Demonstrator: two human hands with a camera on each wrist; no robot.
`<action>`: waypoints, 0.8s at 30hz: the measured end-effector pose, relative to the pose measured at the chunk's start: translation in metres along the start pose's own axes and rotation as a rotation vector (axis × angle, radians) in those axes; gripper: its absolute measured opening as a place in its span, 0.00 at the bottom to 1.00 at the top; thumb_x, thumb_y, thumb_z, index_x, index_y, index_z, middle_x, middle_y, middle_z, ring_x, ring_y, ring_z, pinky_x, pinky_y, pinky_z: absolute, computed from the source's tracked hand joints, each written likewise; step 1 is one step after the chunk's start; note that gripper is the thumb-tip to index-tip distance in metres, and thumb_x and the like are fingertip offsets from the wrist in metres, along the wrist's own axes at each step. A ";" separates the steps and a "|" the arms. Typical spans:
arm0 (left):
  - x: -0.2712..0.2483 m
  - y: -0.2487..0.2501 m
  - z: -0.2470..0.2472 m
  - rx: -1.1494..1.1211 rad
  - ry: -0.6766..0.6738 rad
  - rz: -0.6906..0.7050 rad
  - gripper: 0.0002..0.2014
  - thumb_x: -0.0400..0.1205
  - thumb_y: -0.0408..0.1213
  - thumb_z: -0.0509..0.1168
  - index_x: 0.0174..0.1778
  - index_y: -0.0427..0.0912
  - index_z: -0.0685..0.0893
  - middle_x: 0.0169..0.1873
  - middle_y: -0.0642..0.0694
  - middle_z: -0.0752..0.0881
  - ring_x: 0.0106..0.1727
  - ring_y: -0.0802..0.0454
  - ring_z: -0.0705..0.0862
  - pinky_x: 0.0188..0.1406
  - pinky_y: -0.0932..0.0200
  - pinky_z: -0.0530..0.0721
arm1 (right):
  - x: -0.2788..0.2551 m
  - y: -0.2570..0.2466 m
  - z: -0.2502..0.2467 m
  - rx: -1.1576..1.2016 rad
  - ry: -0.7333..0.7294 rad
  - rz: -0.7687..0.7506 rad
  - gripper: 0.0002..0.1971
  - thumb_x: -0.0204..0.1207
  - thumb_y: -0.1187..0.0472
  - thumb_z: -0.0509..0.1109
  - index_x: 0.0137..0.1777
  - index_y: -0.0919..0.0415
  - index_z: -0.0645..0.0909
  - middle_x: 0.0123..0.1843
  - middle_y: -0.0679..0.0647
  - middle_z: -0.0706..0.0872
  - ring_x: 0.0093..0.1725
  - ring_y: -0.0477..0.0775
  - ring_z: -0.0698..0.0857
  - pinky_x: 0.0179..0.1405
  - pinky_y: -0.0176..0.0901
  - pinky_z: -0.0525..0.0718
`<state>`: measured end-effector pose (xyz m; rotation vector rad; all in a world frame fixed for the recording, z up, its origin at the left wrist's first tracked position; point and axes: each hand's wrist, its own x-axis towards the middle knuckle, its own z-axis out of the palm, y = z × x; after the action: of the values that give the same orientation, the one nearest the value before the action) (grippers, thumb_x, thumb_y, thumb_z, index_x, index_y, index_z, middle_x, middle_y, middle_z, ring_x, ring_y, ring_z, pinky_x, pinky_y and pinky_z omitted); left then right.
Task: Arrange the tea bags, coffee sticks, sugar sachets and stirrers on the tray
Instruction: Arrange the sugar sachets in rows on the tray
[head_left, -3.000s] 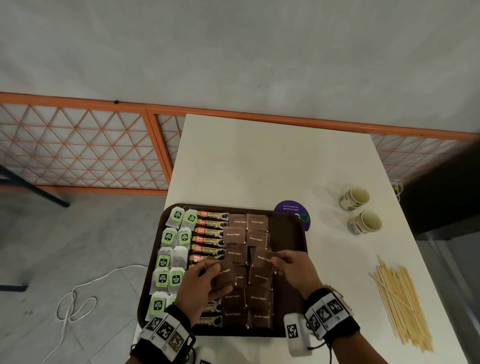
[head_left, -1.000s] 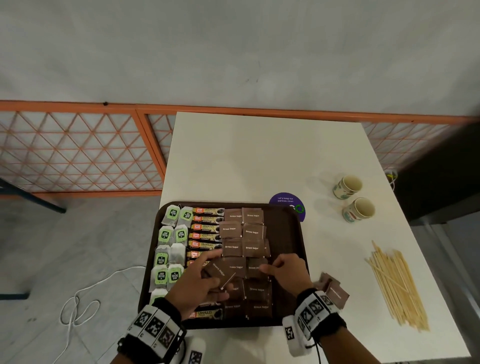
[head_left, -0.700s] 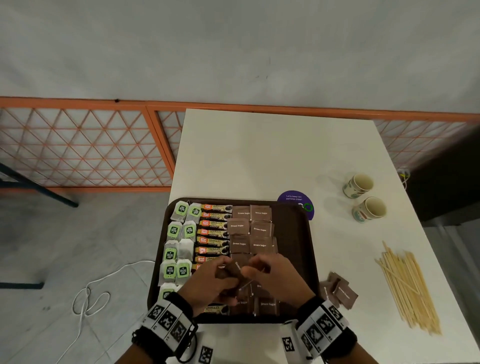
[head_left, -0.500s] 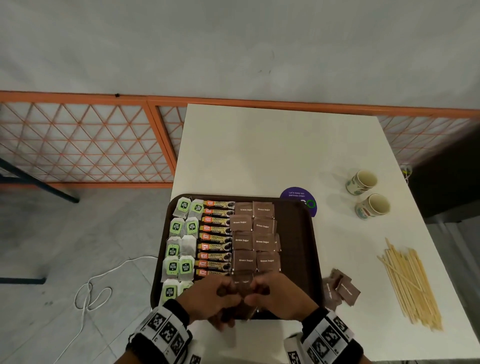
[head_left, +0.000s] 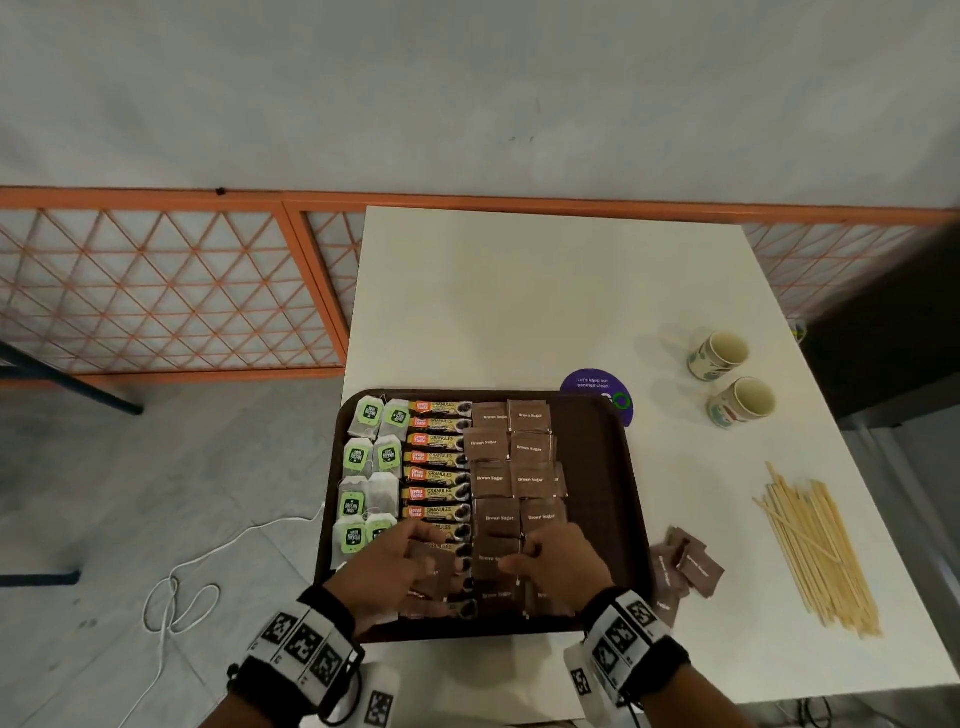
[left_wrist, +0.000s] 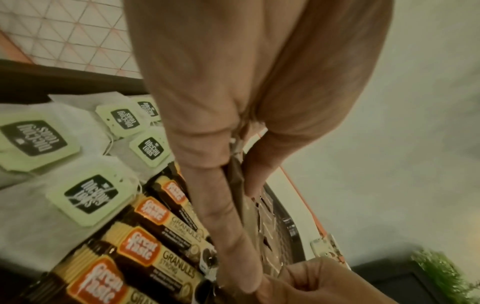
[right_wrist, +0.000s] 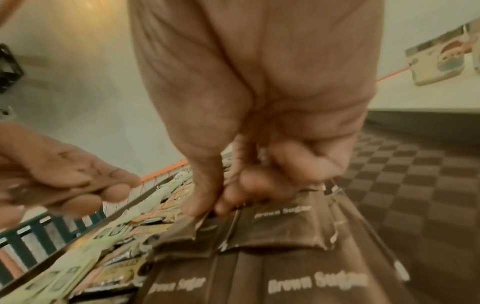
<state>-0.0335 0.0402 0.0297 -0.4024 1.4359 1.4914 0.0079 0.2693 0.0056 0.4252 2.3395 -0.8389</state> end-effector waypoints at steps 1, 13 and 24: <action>0.000 0.001 0.001 -0.012 0.008 0.008 0.10 0.87 0.22 0.56 0.63 0.34 0.74 0.55 0.32 0.89 0.55 0.33 0.90 0.51 0.35 0.89 | -0.001 -0.002 0.000 -0.022 0.042 0.051 0.21 0.70 0.42 0.78 0.26 0.51 0.75 0.30 0.43 0.82 0.31 0.41 0.81 0.36 0.38 0.81; 0.019 -0.003 0.053 -0.053 0.021 0.131 0.11 0.87 0.33 0.60 0.47 0.29 0.81 0.50 0.27 0.86 0.44 0.38 0.87 0.44 0.44 0.90 | -0.033 -0.012 0.000 0.296 0.037 -0.175 0.08 0.74 0.49 0.77 0.38 0.51 0.85 0.33 0.49 0.88 0.27 0.37 0.81 0.29 0.30 0.79; 0.016 -0.010 0.054 0.226 0.049 0.069 0.04 0.79 0.25 0.71 0.45 0.31 0.82 0.32 0.38 0.88 0.34 0.46 0.87 0.36 0.53 0.88 | -0.032 0.049 -0.015 0.550 0.021 0.079 0.05 0.80 0.61 0.72 0.47 0.62 0.86 0.32 0.50 0.86 0.25 0.42 0.81 0.27 0.33 0.77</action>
<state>-0.0123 0.0926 0.0245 -0.2548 1.6515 1.3624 0.0493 0.3128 0.0129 0.7471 2.0672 -1.4442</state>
